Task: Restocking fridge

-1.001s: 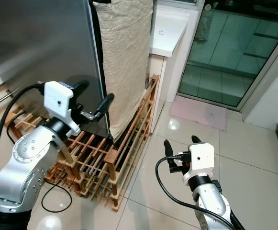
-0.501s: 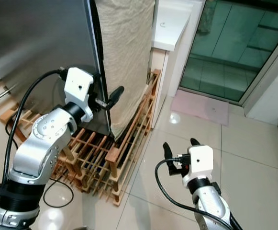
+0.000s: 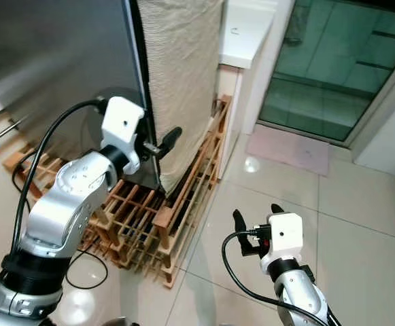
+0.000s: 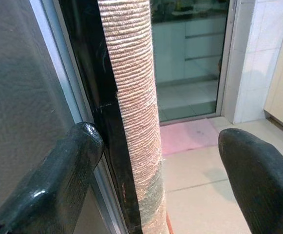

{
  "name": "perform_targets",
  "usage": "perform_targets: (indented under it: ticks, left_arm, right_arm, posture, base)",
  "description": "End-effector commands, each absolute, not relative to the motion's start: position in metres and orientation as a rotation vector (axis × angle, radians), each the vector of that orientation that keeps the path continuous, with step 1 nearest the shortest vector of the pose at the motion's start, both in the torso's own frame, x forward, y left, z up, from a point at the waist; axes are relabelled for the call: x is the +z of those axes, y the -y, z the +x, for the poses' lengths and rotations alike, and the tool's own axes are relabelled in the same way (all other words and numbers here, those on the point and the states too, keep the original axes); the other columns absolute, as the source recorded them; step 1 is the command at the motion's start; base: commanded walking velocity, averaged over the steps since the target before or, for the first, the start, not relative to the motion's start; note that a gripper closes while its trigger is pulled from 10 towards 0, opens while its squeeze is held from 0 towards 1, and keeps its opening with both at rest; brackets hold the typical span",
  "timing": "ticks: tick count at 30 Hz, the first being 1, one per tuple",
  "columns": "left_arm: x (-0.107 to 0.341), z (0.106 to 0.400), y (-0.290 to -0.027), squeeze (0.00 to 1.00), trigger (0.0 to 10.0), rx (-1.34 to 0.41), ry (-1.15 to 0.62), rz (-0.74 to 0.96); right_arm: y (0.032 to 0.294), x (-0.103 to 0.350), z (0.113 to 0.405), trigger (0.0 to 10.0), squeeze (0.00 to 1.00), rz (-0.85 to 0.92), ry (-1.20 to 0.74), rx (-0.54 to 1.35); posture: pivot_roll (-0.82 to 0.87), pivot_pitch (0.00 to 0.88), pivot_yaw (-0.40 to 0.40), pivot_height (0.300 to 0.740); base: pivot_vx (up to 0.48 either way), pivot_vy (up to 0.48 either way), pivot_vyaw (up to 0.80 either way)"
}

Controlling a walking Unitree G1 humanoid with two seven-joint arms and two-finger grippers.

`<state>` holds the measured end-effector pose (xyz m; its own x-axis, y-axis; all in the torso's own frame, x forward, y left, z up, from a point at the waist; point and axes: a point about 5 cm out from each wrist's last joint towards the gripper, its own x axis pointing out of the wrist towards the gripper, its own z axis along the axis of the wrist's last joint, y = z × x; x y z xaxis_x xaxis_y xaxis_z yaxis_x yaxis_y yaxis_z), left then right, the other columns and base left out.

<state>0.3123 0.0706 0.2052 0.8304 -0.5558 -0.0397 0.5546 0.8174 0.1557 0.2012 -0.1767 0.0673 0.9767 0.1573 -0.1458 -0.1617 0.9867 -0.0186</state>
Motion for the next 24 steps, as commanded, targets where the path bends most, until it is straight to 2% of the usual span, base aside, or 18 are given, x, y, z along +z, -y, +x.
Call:
perform_targets:
  ticks: [1, 4, 8, 13, 24]
  left_arm:
    - [0.195, 0.308, -0.048, 0.0, 10.0, -0.709, -0.062, 0.176]
    - [0.194, 0.307, -0.036, 0.0, 10.0, -0.757, -0.088, 0.151]
    - [0.194, 0.306, -0.032, 0.0, 10.0, -0.778, -0.101, 0.118]
    - [0.226, 0.281, -0.008, 0.0, 10.0, -1.021, 0.013, -0.075]
    - [0.254, 0.265, 0.009, 0.0, 10.0, -1.191, 0.096, -0.182]
  right_arm:
    - [0.179, 0.068, 0.203, 10.0, 0.0, -0.024, -0.133, 0.155]
    - [0.181, 0.065, 0.203, 10.0, 0.0, -0.022, -0.134, 0.149]
    - [0.182, 0.064, 0.203, 10.0, 0.0, -0.019, -0.134, 0.14]
    - [0.185, 0.059, 0.202, 10.0, 0.0, -0.022, -0.147, 0.147]
    - [0.189, 0.039, 0.196, 10.0, 0.0, -0.031, -0.192, 0.148]
  posture:
    - [-0.04, 0.062, 0.002, 0.731]
    - [-0.05, 0.067, 0.006, 0.731]
    - [-0.05, 0.07, 0.008, 0.731]
    - [-0.05, 0.086, 0.007, 0.731]
    - [-0.06, 0.11, 0.018, 0.731]
  base:
    - [0.0, 0.0, 0.0]
    - [0.0, 0.0, 0.0]
    - [0.0, 0.0, 0.0]
    - [0.0, 0.0, 0.0]
    - [0.0, 0.0, 0.0]
